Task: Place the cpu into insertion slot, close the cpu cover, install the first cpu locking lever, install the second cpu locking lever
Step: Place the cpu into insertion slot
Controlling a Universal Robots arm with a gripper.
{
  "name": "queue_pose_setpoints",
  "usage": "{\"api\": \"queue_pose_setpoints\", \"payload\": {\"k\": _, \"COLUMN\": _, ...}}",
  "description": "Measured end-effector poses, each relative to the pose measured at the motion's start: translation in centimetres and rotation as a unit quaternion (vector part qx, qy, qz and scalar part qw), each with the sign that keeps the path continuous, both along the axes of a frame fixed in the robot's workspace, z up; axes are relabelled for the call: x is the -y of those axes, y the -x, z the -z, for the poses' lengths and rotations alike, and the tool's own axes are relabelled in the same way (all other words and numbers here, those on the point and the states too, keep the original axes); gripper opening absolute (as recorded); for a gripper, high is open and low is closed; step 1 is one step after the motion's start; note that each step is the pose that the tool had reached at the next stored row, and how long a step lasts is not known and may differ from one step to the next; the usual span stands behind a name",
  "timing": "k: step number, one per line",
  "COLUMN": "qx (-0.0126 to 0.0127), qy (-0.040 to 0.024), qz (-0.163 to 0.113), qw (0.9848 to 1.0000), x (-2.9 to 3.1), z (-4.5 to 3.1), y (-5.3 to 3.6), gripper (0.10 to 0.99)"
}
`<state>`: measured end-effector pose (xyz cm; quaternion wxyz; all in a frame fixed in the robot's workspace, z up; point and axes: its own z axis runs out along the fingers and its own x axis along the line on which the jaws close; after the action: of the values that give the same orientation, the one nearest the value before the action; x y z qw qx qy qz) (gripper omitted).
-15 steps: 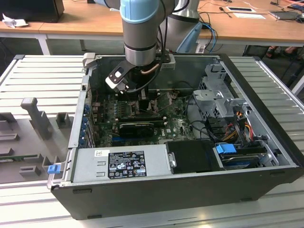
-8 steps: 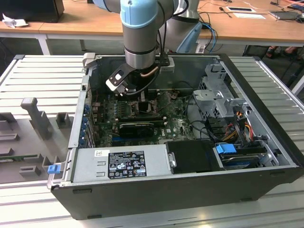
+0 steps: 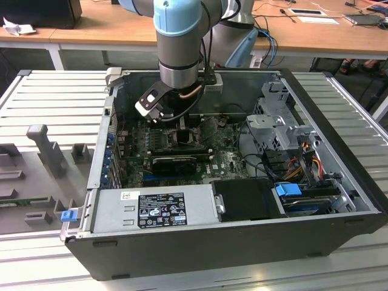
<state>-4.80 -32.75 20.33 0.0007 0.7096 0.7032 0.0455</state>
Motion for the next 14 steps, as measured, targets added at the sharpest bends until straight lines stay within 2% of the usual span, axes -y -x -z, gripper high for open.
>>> {"api": "queue_pose_setpoints", "payload": {"k": 1, "qx": 0.0000, "qy": 0.0000, "qz": 0.000, "qw": 1.0000, "x": 0.00, "z": 0.00, "y": 0.00, "gripper": 0.604}}
{"api": "queue_pose_setpoints", "payload": {"k": 8, "qx": -0.0001, "qy": 0.0007, "qz": 0.000, "qw": 1.0000, "x": 0.00, "z": -0.37, "y": -0.01, "gripper": 0.604}}
{"api": "queue_pose_setpoints", "payload": {"k": 9, "qx": -0.0002, "qy": 0.0007, "qz": 0.000, "qw": 1.0000, "x": 0.00, "z": -0.55, "y": -0.01, "gripper": 0.525}}
{"api": "queue_pose_setpoints", "payload": {"k": 10, "qx": -0.0004, "qy": 0.0007, "qz": 0.000, "qw": 1.0000, "x": 0.00, "z": -0.66, "y": -0.01, "gripper": 0.525}}
{"api": "queue_pose_setpoints", "payload": {"k": 11, "qx": -0.0005, "qy": 0.0007, "qz": 0.000, "qw": 1.0000, "x": 0.00, "z": -0.74, "y": 0.00, "gripper": 0.459}}
{"api": "queue_pose_setpoints", "payload": {"k": 12, "qx": -0.0009, "qy": 0.0008, "qz": 0.000, "qw": 1.0000, "x": 0.00, "z": -0.83, "y": -0.01, "gripper": 0.459}}
{"api": "queue_pose_setpoints", "payload": {"k": 13, "qx": -0.0011, "qy": 0.0009, "qz": 0.000, "qw": 1.0000, "x": 0.00, "z": -0.90, "y": -0.01, "gripper": 0.400}}
{"api": "queue_pose_setpoints", "payload": {"k": 14, "qx": -0.0013, "qy": 0.0011, "qz": 0.000, "qw": 1.0000, "x": 0.00, "z": -0.98, "y": -0.01, "gripper": 0.400}}
